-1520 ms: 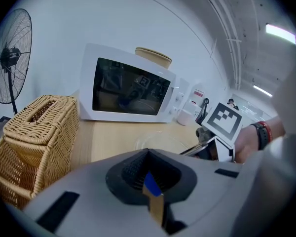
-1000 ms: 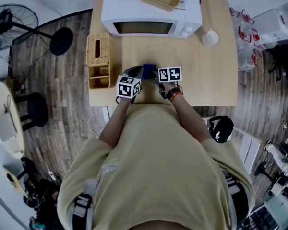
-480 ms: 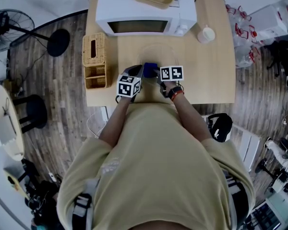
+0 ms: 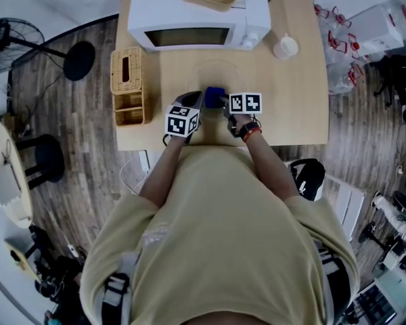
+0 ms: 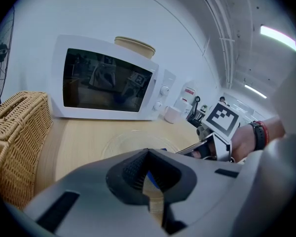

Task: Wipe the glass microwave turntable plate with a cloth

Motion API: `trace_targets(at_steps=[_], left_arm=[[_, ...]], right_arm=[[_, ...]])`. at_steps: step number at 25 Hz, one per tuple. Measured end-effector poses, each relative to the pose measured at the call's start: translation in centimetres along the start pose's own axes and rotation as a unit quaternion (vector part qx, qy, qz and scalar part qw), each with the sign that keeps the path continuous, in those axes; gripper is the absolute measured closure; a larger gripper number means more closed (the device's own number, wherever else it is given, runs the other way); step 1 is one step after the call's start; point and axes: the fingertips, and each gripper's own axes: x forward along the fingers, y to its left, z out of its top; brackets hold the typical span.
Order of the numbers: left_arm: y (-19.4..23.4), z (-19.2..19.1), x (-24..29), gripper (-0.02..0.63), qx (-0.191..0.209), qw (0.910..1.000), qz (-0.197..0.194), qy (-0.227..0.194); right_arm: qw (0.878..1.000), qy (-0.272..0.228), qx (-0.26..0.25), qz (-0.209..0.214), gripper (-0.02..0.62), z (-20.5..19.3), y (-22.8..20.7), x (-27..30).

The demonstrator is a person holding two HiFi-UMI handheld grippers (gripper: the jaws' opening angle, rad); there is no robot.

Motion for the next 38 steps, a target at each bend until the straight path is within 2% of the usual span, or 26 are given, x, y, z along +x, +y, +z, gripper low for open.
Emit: trace_targets(at_steps=[17,25,29,36,38], left_arm=[[-4.2,-0.7,1.5,0.588,0.003,0.9999,-0.011,0.006],[-6.4,-2.7,2.4,0.588,0.005,0.9993,-0.032,0.02],[-7.2,-2.8,2.4,0.588,0.014,0.9987,-0.043,0.022],[-5.4,-3.0,-0.2,0.588,0.021,0.999,-0.034,0.02],[-4.0,-3.4,-1.2,0.588,0.006,0.9996,-0.023,0.015]], right_arm=[[0.998,-0.041,0.034,-0.032,0.503,0.3,-5.6,-4.7],[0.993,-0.07,0.048,-0.085,0.505,0.6,-7.9,-6.7],[0.991,-0.075,0.037,-0.109,0.505,0.1,-8.0,-7.3],[0.984,-0.091,0.029,-0.148,0.505,0.0,-8.2,-7.8],[0.983,-0.101,0.03,-0.149,0.505,0.1,-7.9,-7.8]])
